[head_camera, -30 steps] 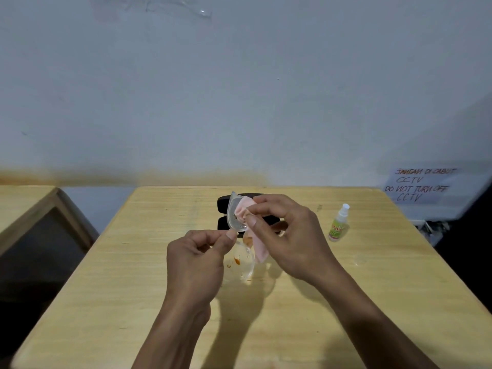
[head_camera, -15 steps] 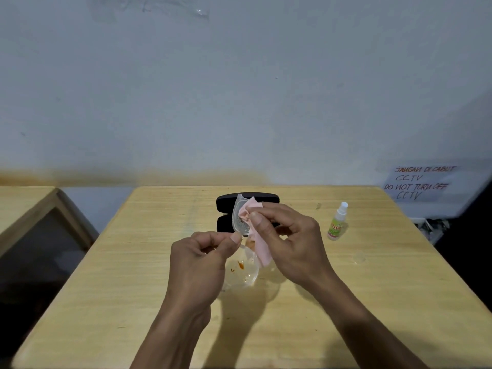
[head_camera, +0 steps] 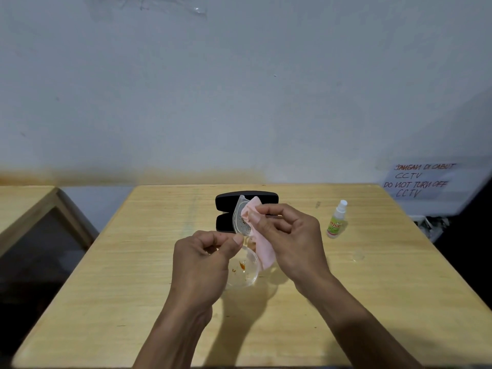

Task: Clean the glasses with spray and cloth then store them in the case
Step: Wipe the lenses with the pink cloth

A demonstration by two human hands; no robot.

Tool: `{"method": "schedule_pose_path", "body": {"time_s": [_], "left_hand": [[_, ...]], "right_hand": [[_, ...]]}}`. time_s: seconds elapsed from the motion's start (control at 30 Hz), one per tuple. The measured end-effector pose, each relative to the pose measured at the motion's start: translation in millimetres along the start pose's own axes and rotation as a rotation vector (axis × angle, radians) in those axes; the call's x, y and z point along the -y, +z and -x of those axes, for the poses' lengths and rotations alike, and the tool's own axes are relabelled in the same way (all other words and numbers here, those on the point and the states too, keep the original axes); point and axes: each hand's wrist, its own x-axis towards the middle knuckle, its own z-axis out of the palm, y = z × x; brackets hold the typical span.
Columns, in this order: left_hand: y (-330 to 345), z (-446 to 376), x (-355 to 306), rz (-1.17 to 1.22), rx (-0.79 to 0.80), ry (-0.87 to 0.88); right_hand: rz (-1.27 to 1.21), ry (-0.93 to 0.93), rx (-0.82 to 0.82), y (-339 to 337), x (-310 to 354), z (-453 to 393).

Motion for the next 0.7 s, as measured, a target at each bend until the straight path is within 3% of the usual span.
{"method": "schedule_pose_path", "body": {"time_s": [0.1, 0.3, 0.47, 0.7], "left_hand": [[1, 0, 1, 0.001, 0.002, -0.006], [1, -2, 3, -0.005, 0.003, -0.010], [2, -2, 3, -0.009, 0.007, -0.009], [1, -4, 7, -0.037, 0.017, -0.011]], "right_hand": [[0.069, -0.074, -0.003, -3, -5, 0], [0.118, -0.025, 0.140, -7, -7, 1], [0.269, -0.033, 0.084, -10, -8, -1], [0.102, 0.033, 0.083, -11, -2, -2]]}}
